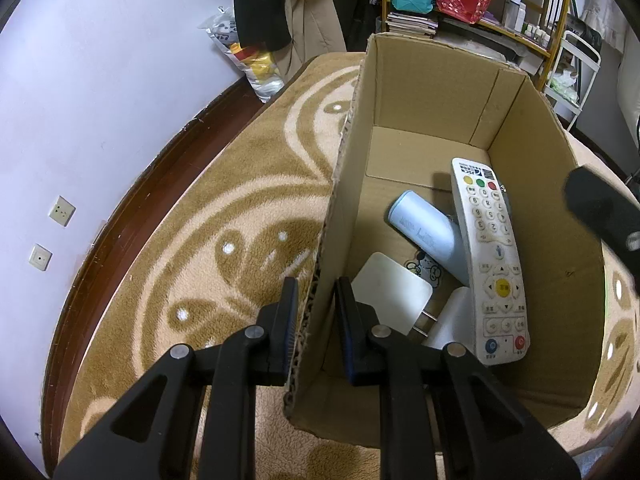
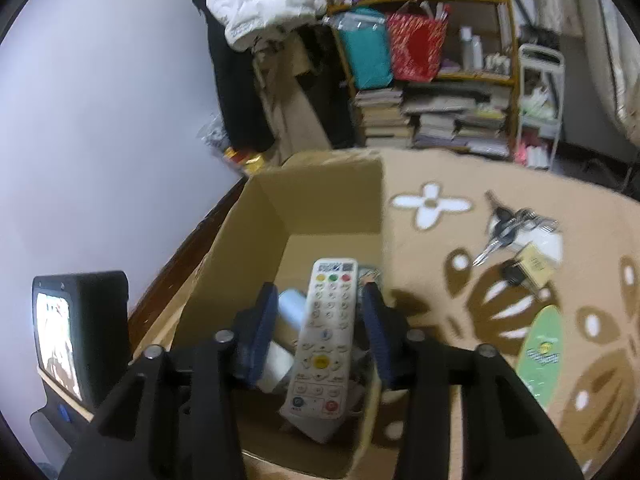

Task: Organize rigid objects
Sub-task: 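Move the open right gripper back to the green Pochacco board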

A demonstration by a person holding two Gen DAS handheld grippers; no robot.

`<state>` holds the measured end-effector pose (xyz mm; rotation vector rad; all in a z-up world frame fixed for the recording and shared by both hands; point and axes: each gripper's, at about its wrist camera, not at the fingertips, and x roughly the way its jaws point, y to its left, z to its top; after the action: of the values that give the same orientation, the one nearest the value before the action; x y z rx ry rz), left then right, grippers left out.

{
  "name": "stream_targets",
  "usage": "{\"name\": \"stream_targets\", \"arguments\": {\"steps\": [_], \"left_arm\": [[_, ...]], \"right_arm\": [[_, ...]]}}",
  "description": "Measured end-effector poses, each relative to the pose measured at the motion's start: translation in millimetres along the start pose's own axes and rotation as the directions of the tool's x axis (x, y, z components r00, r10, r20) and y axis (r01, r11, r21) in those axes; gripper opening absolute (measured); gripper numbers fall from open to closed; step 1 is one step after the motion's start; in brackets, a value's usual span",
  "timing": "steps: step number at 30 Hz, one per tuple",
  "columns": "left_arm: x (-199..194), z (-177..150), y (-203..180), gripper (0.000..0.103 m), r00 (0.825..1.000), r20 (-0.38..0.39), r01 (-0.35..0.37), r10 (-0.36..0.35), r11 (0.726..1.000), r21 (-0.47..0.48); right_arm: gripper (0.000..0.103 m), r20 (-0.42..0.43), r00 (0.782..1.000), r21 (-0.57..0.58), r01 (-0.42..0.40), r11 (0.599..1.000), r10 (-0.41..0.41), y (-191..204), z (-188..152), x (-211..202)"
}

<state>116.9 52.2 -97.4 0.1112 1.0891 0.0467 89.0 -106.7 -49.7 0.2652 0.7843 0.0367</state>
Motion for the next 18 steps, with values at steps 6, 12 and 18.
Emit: {"name": "stream_targets", "arguments": {"steps": [6, 12, 18], "left_arm": [[0.4, 0.0, -0.8, 0.017, 1.000, 0.000, -0.005, 0.005, 1.000, 0.003], [1.3, -0.5, -2.4, 0.018, 1.000, 0.000, -0.007, 0.007, 1.000, 0.003], [1.4, -0.3, -2.1, 0.018, 1.000, 0.000, -0.008, 0.008, 1.000, 0.005]], "right_arm": [[0.091, 0.064, 0.993, -0.028, 0.097, 0.995, -0.095, -6.8, 4.3, -22.3], [0.103, 0.093, 0.981, -0.040, 0.176, 0.984, -0.172, -24.3, 4.0, -35.8], [0.103, 0.067, 0.973, -0.010, 0.220, 0.975, -0.219, -54.2, -3.2, -34.3]]}}
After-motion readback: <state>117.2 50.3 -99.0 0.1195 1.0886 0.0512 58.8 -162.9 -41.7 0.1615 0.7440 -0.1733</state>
